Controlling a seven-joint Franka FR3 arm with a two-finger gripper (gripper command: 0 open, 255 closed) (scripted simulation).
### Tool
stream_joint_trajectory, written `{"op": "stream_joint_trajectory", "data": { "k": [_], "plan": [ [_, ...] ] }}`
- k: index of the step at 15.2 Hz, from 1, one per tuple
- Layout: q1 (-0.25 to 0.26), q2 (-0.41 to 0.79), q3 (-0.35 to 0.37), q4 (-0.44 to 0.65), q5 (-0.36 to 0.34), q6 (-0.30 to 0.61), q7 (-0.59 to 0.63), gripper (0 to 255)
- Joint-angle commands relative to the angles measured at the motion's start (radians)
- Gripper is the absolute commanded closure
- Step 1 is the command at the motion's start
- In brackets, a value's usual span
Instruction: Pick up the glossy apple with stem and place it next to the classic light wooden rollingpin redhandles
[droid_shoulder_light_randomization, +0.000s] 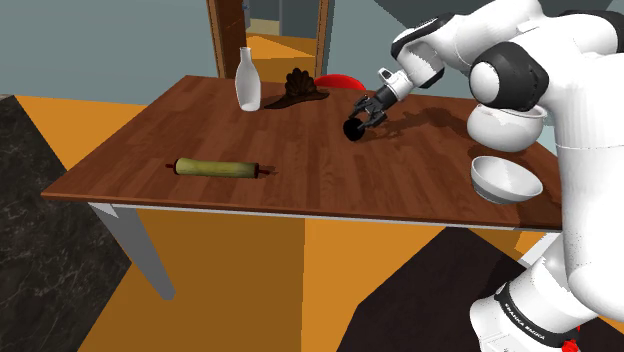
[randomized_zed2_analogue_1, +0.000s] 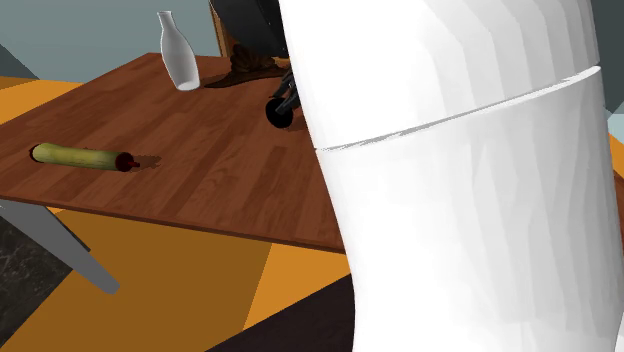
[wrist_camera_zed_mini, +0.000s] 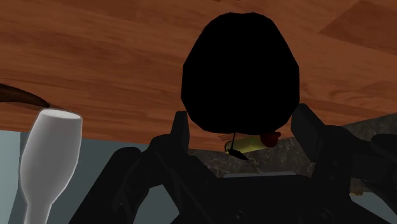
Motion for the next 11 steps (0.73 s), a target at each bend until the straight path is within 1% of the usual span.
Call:
{"op": "stream_joint_trajectory", "data": {
  "k": [1,11],
  "plan": [
    [0.003,-0.013,-0.005,0.007,-0.009,-0.009,0.016,255],
    [0.011,-0.071,-0.028,0.046,-0.050,-0.058,0.091,255]
  ]
}}
